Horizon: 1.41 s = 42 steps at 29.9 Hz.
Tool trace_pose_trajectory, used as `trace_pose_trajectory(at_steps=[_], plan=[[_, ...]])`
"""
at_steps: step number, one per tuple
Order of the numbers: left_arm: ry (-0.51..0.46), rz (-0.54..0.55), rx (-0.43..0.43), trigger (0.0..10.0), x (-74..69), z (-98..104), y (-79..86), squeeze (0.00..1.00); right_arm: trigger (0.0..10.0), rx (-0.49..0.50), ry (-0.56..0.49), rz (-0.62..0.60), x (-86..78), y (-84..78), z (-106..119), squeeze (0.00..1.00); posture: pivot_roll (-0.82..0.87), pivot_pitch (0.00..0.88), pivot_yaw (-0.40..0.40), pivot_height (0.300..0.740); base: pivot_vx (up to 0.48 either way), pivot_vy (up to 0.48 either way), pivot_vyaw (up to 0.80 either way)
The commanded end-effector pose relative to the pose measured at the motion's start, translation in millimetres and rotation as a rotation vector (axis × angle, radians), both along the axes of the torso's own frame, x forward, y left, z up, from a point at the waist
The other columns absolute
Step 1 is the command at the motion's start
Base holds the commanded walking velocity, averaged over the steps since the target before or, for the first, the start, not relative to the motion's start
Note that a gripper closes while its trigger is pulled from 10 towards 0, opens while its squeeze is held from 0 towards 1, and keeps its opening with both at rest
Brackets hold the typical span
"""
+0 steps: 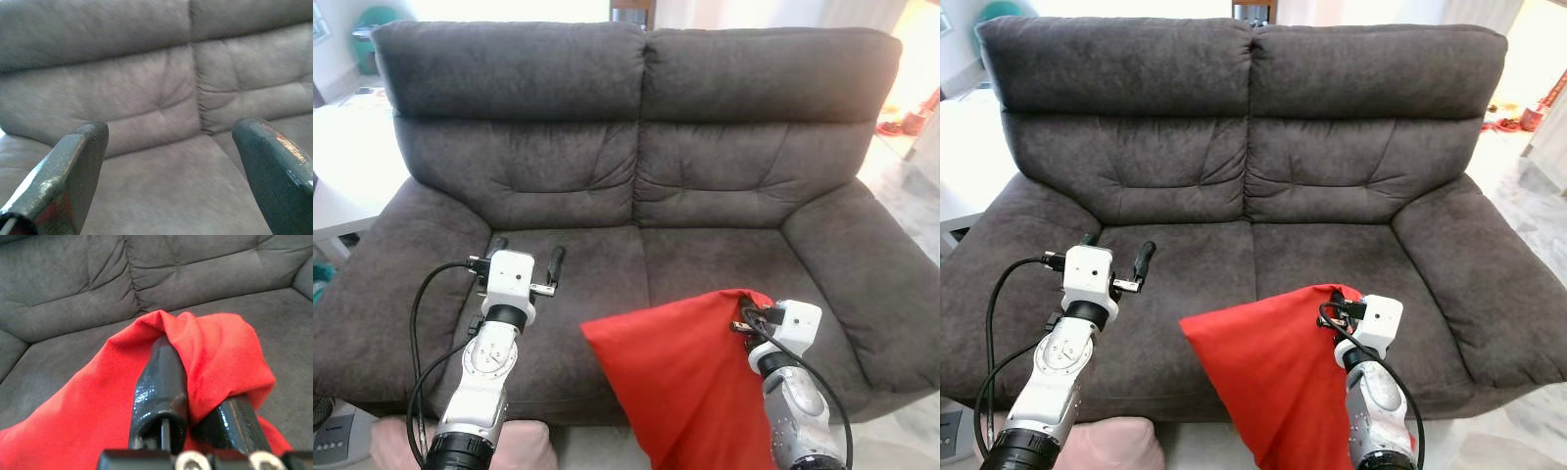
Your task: Move the pillow to the sofa from floor
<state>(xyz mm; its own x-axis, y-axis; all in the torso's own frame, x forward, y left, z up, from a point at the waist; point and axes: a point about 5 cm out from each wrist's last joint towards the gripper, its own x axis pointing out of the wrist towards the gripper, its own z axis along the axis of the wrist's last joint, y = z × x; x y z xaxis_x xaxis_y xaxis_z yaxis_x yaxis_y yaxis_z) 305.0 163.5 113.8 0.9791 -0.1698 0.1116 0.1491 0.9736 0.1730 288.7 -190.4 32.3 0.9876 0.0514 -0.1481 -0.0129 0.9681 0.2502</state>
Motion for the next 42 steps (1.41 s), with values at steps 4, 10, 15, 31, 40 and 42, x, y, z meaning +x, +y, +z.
trace_pose_trajectory(at_steps=[4,10,15,31,40,42], plan=[[0.181,-0.229,0.028,10.0,-12.1,-18.1,5.6,0.00,10.0,-0.045,-0.139,0.118,19.8,11.8,31.4,0.00,0.13,0.000,-0.049,0.740,0.000,0.000,0.00],[0.324,-0.416,0.108,10.0,-30.9,-32.6,14.1,0.00,10.0,-0.107,-0.155,0.259,18.2,19.7,34.3,0.00,0.14,0.000,-0.049,0.740,0.000,0.000,0.00],[0.406,-0.497,0.162,10.0,-38.3,-37.4,24.0,0.00,10.0,-0.188,-0.133,0.435,11.6,21.4,31.6,0.00,0.14,0.001,-0.053,0.740,0.000,0.000,0.00],[0.582,-0.711,0.600,10.0,-63.6,-65.8,43.3,0.00,10.0,-0.284,-0.053,1.014,-21.1,35.8,35.4,0.00,0.13,0.000,-0.051,0.740,0.000,0.000,0.00],[0.581,-0.742,0.684,10.0,-69.5,-71.6,48.9,0.00,10.0,-0.315,0.050,1.198,-40.4,24.6,35.6,0.00,0.13,0.000,-0.050,0.740,0.000,0.000,0.00],[0.575,-0.745,0.687,10.0,-69.6,-72.8,48.2,0.00,10.0,-0.320,0.058,1.225,-43.1,22.9,37.3,0.00,0.13,0.000,-0.051,0.740,0.000,0.000,0.00]])
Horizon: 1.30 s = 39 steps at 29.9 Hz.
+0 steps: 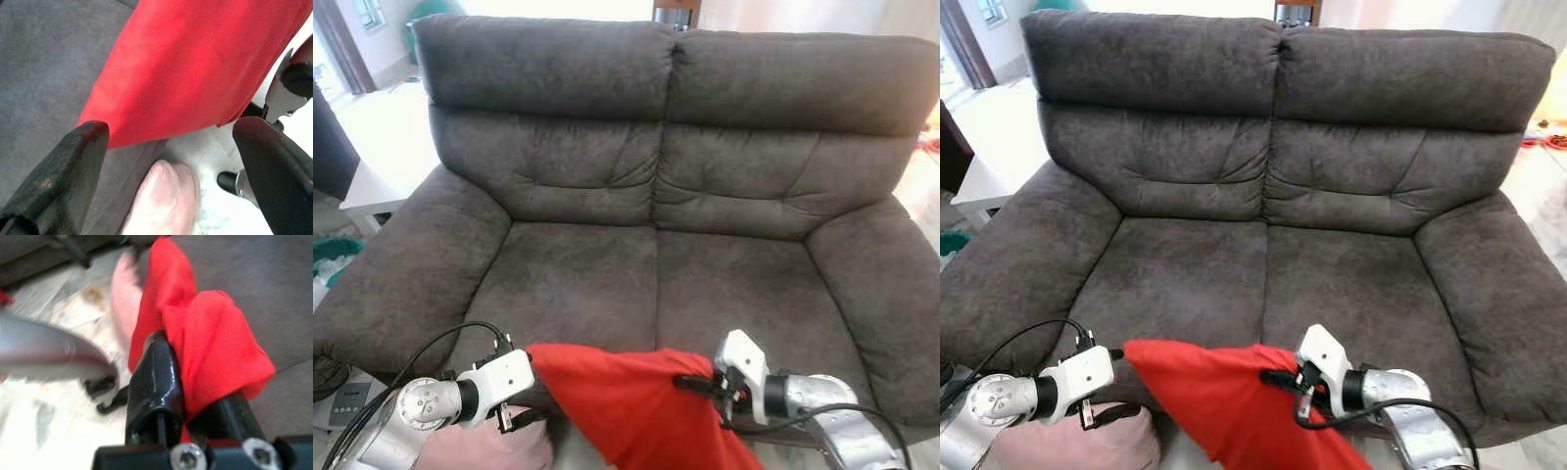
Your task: Move the pillow to the sofa from floor
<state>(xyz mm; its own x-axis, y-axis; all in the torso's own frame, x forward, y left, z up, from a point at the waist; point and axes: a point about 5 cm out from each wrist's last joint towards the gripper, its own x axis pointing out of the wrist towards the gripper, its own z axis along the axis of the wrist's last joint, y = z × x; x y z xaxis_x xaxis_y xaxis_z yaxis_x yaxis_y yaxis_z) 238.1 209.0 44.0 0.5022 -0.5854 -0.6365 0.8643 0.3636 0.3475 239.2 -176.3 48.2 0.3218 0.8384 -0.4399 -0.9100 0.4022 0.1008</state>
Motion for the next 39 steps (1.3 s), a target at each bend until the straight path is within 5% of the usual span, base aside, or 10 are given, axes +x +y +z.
trace_pose_trajectory(at_steps=[1,19,32,39], plan=[[0.005,-0.018,0.025,10.0,-2.7,-3.4,2.3,0.00,10.0,0.054,-0.089,0.062,5.7,8.3,22.5,0.00,0.13,0.000,-0.051,0.740,0.000,0.000,0.00],[0.002,-0.118,0.074,10.0,-7.0,-2.4,16.6,0.00,10.0,-0.021,-0.023,0.269,-14.9,2.8,34.7,0.00,0.13,0.000,-0.045,0.740,0.000,0.000,0.00],[0.054,-0.157,-0.034,10.0,-12.0,-8.0,-3.9,0.00,10.0,-0.011,-0.032,0.281,-14.8,9.5,37.9,0.00,0.12,0.000,-0.050,0.740,0.000,0.000,0.00],[0.077,-0.170,0.001,10.0,-15.6,-17.0,-2.5,0.00,10.0,0.001,-0.047,0.294,-13.4,13.1,44.2,0.00,0.12,0.000,-0.051,0.740,0.000,0.000,0.00]])
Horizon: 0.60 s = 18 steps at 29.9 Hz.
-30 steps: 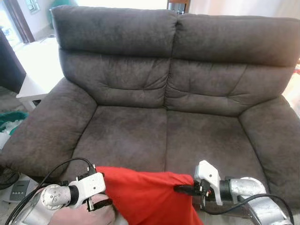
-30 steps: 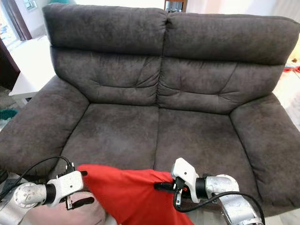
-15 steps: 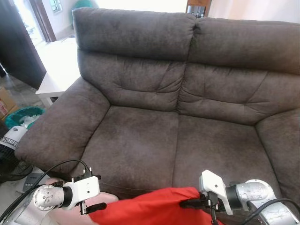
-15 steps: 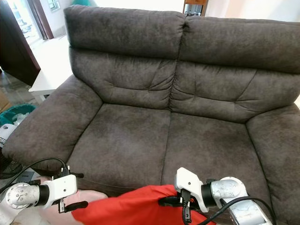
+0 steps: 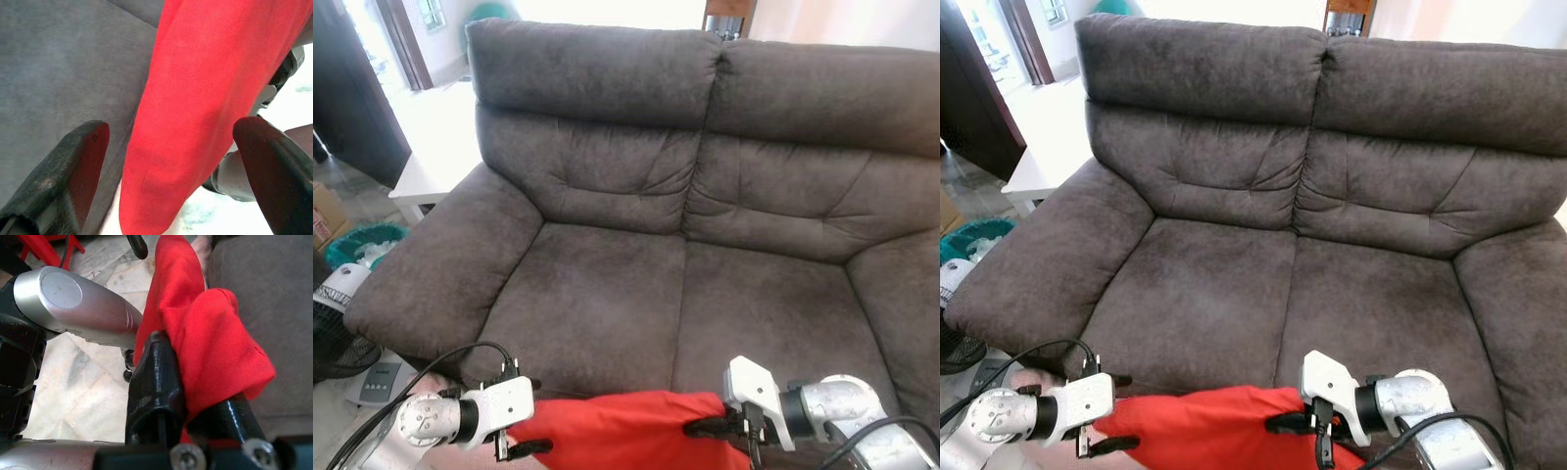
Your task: Move the pillow to the sofa from floor
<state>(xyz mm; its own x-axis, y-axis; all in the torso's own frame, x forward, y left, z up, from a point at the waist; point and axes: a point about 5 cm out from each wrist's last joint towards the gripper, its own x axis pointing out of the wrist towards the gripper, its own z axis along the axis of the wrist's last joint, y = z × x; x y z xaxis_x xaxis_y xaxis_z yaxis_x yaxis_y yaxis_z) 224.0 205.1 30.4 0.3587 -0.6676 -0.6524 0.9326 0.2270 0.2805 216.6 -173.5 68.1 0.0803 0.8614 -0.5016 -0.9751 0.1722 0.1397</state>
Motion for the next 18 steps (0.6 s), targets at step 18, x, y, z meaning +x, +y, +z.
trace_pose_trajectory(at_steps=[18], plan=[[0.027,0.022,0.035,10.0,-1.3,-23.6,-1.1,0.00,10.0,0.093,-0.105,0.079,4.9,11.3,35.6,0.00,0.10,0.001,-0.055,0.740,0.000,0.000,0.00]])
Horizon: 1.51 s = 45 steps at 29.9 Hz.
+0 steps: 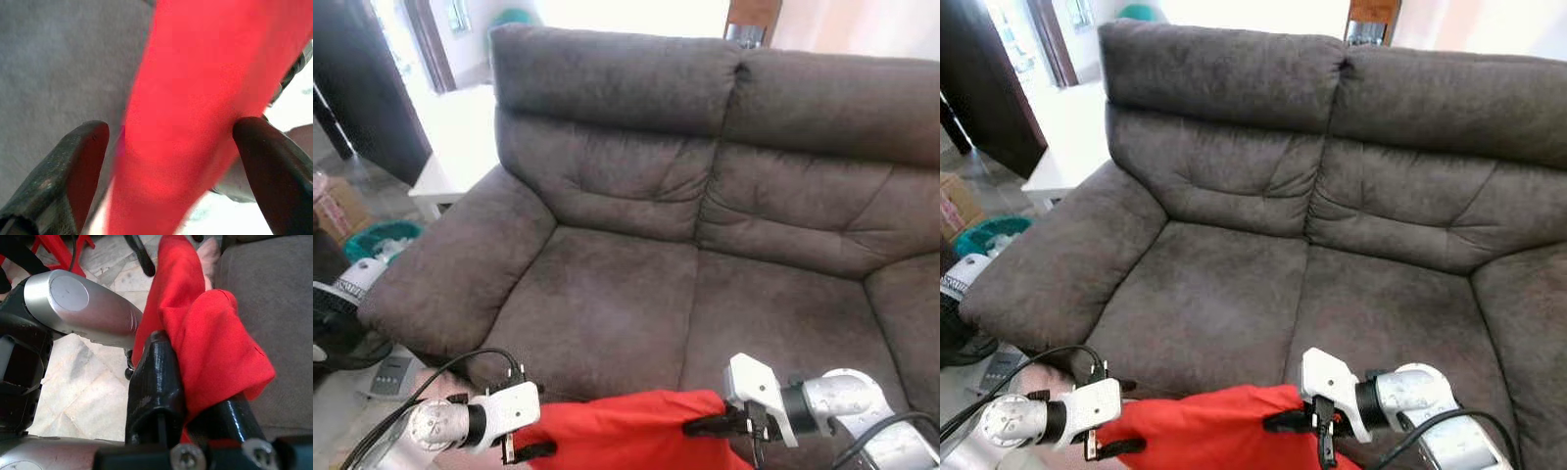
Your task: Move the pillow to the sofa from floor
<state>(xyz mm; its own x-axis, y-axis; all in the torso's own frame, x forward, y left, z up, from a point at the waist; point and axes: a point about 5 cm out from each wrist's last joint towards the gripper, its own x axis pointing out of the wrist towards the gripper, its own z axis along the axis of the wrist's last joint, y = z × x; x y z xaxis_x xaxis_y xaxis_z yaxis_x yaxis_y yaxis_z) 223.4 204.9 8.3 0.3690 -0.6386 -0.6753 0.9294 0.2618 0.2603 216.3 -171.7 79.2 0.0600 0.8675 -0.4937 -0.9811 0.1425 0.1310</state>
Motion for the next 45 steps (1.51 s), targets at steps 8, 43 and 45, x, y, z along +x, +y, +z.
trace_pose_trajectory(at_steps=[8,43,45], plan=[[0.040,0.013,0.035,10.0,-4.1,-18.0,-2.0,0.00,10.0,0.097,-0.094,0.042,5.4,10.7,26.3,0.00,0.10,0.003,-0.057,0.740,0.000,0.000,0.00],[-0.186,0.164,0.153,10.0,10.8,-22.7,17.8,0.00,10.0,0.084,-0.074,0.049,3.1,11.6,21.9,0.00,0.11,0.003,-0.068,0.740,0.000,0.000,0.00],[-0.184,0.158,0.146,10.0,12.3,-21.2,17.1,0.00,10.0,0.087,-0.074,0.051,3.3,12.7,22.3,0.00,0.10,0.003,-0.068,0.740,0.000,0.000,0.00]])
